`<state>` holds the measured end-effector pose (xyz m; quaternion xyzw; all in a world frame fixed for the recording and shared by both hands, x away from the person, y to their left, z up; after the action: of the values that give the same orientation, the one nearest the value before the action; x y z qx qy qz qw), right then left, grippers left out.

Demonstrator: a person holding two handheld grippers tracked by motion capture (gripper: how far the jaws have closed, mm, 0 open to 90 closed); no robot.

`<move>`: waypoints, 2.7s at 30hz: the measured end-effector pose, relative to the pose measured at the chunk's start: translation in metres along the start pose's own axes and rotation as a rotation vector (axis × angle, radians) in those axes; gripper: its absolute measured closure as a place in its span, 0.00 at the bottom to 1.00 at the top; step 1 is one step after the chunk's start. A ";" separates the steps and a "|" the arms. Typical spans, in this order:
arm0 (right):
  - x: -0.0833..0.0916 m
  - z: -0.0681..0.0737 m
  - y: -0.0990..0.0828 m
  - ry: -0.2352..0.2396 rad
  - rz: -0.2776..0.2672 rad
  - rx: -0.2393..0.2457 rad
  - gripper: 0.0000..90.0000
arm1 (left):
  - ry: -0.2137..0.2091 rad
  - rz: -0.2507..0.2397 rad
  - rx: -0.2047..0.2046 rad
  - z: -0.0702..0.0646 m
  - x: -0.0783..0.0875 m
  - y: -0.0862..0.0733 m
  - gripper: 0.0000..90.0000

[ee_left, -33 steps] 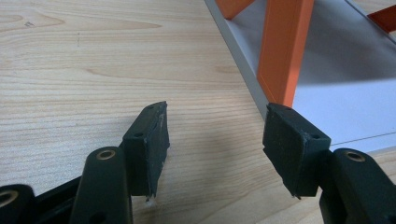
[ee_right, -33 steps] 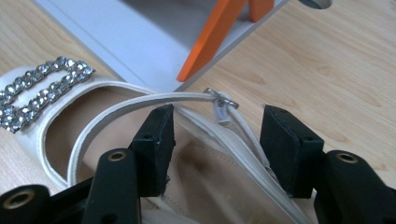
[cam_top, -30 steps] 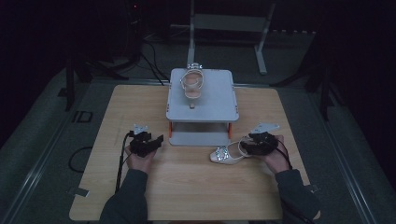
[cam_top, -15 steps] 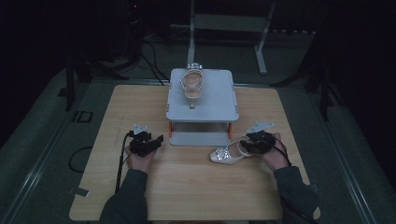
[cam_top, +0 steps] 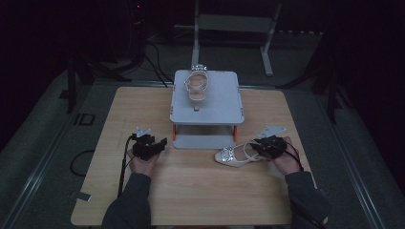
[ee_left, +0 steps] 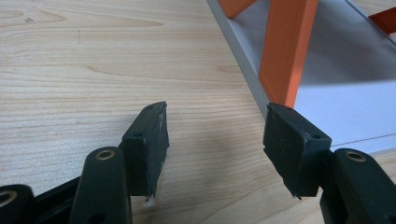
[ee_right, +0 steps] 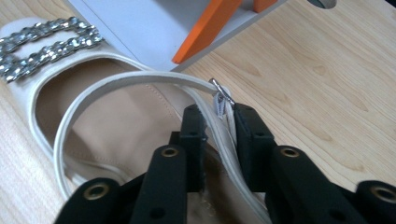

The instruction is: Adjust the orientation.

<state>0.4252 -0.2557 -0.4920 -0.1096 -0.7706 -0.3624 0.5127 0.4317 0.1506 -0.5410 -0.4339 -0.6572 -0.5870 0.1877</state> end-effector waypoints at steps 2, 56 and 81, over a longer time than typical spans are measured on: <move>0.002 -0.002 -0.003 0.001 -0.009 -0.003 0.85 | 0.001 0.000 0.000 0.000 0.000 0.000 0.45; 0.025 -0.073 -0.051 -0.055 -0.049 -0.339 0.92 | -0.005 0.003 0.009 0.001 0.000 0.000 0.45; 0.009 -0.103 -0.040 -0.028 0.062 -0.291 0.75 | -0.006 0.003 0.009 0.001 0.000 0.000 0.45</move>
<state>0.4731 -0.3553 -0.4800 -0.2115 -0.7132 -0.4528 0.4915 0.4322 0.1512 -0.5414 -0.4357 -0.6598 -0.5824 0.1888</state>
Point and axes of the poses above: each handheld gripper's, and its own axes: x roughly backward along the jaws, y roughly out of its top, z roughly to its left, the point moved 6 cm from there along -x, roughly forward along the jaws, and after that the axes turned 15 degrees about z, right-handed, at the moved point
